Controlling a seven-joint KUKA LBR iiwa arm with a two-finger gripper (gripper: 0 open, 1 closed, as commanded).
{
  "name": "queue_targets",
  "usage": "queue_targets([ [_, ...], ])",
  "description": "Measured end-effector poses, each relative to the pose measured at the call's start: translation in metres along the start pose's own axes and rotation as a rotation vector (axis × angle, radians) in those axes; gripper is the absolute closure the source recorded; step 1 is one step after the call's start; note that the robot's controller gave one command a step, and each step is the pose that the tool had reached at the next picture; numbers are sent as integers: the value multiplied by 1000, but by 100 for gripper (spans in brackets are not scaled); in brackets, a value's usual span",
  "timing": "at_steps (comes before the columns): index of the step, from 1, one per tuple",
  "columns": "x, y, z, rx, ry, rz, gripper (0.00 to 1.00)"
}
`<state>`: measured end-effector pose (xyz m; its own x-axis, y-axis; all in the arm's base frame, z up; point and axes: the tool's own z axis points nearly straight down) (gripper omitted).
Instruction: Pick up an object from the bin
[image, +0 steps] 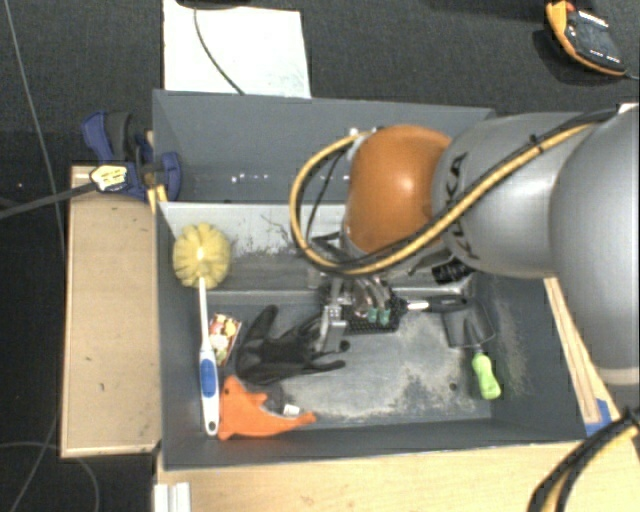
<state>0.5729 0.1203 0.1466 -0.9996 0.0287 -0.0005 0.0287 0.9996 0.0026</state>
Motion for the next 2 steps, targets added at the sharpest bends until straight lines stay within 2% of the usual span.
queue_targets([
  [1, 1, -1, 0, 0, 3, 0, 0],
  [2, 18, -15, -7, 1, 3, -92, 0],
])
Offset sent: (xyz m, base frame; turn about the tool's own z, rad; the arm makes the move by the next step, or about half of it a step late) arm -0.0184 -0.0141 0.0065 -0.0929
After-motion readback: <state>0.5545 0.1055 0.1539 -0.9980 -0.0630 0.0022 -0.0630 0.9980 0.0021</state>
